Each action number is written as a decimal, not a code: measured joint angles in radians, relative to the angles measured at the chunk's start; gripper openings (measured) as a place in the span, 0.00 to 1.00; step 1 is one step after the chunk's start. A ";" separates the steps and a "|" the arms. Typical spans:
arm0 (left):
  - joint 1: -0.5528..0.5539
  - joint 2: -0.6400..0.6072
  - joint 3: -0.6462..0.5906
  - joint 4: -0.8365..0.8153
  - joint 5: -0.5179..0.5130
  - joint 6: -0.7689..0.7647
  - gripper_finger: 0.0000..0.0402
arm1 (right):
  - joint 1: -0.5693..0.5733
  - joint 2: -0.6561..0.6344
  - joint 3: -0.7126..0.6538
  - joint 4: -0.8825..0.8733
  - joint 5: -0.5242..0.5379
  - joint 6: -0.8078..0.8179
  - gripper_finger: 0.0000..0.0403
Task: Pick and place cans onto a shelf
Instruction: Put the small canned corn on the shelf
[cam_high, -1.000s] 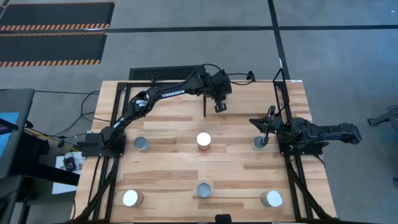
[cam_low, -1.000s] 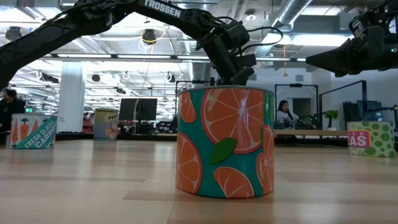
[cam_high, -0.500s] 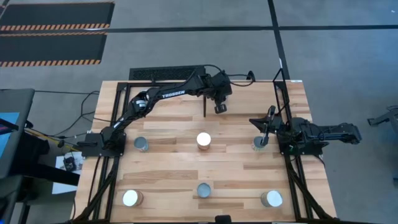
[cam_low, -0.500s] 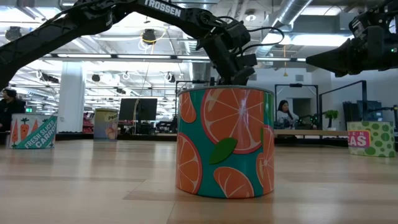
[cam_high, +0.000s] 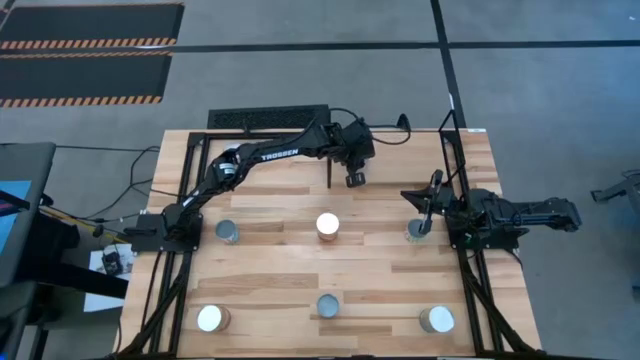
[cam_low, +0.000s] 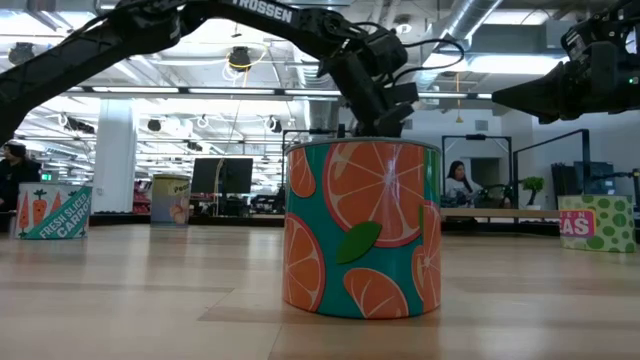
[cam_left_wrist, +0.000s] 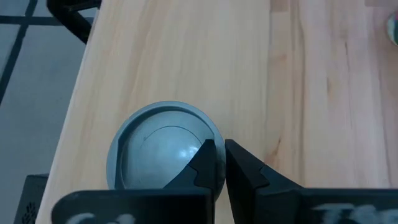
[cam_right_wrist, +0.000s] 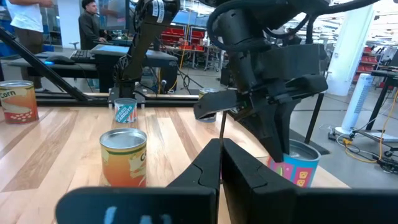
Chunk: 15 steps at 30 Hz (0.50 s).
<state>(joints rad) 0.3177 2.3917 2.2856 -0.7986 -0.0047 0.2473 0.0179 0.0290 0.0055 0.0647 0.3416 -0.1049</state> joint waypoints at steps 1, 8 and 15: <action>-0.004 0.000 0.000 0.000 0.000 0.002 0.01 | 0.000 0.000 0.000 0.000 0.000 0.000 0.10; -0.017 0.000 0.000 0.000 0.000 -0.006 0.01 | 0.000 0.000 0.000 0.000 0.000 0.000 0.10; -0.020 0.040 0.000 0.011 -0.012 -0.018 0.01 | 0.000 0.000 0.000 0.000 0.000 0.000 0.10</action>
<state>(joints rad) 0.2974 2.4313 2.2852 -0.7872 -0.0163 0.2297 0.0181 0.0291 0.0059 0.0650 0.3414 -0.1047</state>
